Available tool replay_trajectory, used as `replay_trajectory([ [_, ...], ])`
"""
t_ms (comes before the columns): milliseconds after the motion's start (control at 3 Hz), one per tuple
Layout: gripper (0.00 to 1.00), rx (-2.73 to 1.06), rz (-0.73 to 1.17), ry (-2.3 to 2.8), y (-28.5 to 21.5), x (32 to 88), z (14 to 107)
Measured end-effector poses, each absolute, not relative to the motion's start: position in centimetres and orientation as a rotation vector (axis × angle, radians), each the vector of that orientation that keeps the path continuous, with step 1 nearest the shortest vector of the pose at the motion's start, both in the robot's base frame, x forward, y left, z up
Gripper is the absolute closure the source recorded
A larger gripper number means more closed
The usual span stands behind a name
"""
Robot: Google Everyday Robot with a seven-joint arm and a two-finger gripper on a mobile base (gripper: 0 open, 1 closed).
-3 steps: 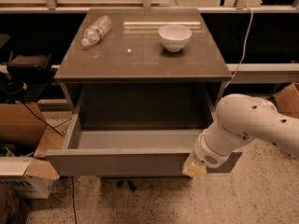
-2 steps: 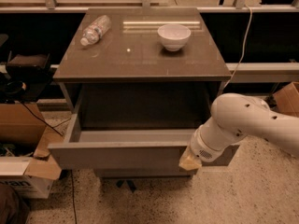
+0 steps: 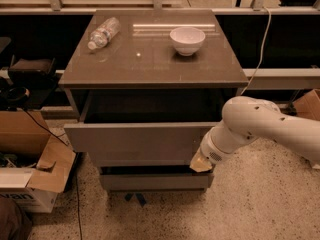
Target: Close top drawer
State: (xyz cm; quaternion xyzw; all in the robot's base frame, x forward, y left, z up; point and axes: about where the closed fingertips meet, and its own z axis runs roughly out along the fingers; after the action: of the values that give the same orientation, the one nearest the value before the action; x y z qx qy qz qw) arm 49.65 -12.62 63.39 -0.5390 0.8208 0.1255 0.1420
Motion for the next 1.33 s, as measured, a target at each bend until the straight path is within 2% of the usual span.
replay_trajectory([
  [333, 1.0, -1.51, 0.357, 2.395, -12.8, 50.2, 63.1],
  [1000, 1.0, -1.439, 0.291, 2.259, -12.1, 59.4, 62.8],
  [1333, 1.0, -1.439, 0.291, 2.259, -12.1, 59.3, 62.8],
])
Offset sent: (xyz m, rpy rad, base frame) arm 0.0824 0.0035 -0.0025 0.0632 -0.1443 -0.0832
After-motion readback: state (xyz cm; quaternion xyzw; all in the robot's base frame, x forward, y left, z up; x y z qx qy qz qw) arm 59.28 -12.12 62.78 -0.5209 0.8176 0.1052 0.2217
